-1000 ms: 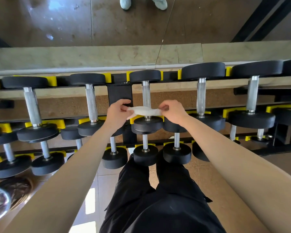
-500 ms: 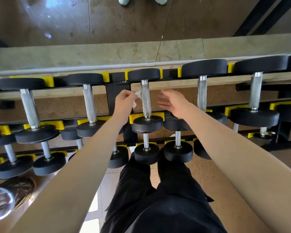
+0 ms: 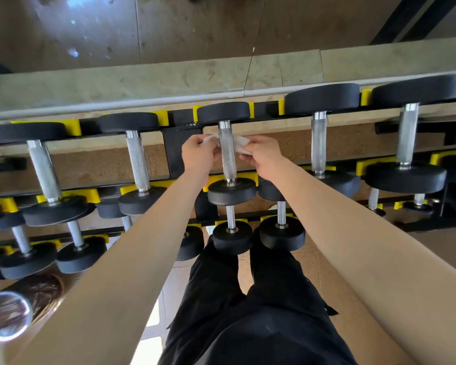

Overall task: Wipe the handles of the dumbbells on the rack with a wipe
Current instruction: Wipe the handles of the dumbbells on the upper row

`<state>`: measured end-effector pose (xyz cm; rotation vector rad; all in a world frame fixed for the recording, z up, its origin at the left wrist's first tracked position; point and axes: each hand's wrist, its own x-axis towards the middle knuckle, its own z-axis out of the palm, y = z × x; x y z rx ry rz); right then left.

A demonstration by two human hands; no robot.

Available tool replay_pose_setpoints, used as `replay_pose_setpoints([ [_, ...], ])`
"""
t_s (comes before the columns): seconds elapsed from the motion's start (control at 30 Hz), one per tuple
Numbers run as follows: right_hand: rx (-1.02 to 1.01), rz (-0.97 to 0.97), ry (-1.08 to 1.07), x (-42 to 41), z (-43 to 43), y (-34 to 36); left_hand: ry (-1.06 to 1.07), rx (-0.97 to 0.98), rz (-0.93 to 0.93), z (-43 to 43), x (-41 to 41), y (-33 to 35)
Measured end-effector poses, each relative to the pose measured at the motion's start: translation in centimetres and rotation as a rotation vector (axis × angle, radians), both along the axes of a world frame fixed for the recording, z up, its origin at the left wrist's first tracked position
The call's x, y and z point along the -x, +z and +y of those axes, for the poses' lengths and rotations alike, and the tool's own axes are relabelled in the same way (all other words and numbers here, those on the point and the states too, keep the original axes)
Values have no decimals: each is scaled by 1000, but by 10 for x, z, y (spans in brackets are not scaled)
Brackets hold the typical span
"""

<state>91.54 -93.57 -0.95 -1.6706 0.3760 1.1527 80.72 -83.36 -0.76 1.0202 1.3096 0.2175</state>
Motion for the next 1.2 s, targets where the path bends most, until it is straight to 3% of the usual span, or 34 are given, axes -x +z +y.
replay_pose_setpoints([
  [0.1, 20, -53, -124, -9, -2, 2, -82, -72, 40, 3, -1, -6],
  [0.23, 28, 7, -364, -15, 10, 9, -181, 40, 84, 15, -10, -12],
  [0.4, -64, 184, -282, -1, 37, 20, 37, -115, 101, 29, -8, -5],
  [0.5, -107, 167, -209, -4, 32, 21, 105, -13, -12, 15, -6, -1],
  [0.6, -182, 227, -463, -18, 11, 17, -1, 82, -97, 5, -14, 7],
  [0.67, -203, 233, -521, -21, 6, 13, -23, 110, -99, 7, -15, 10],
  [0.77, -239, 249, -431, -7, 16, 16, 58, 66, -92, 15, -7, 10],
  [0.9, -179, 93, -158, 7, 29, 19, 92, -60, -75, 15, 11, 8],
  [1.07, -100, 84, -319, -17, -2, 20, -186, -106, 37, 8, -1, 4],
  [1.2, -88, 68, -269, -8, -3, 18, -205, -163, 74, 11, 8, 11],
])
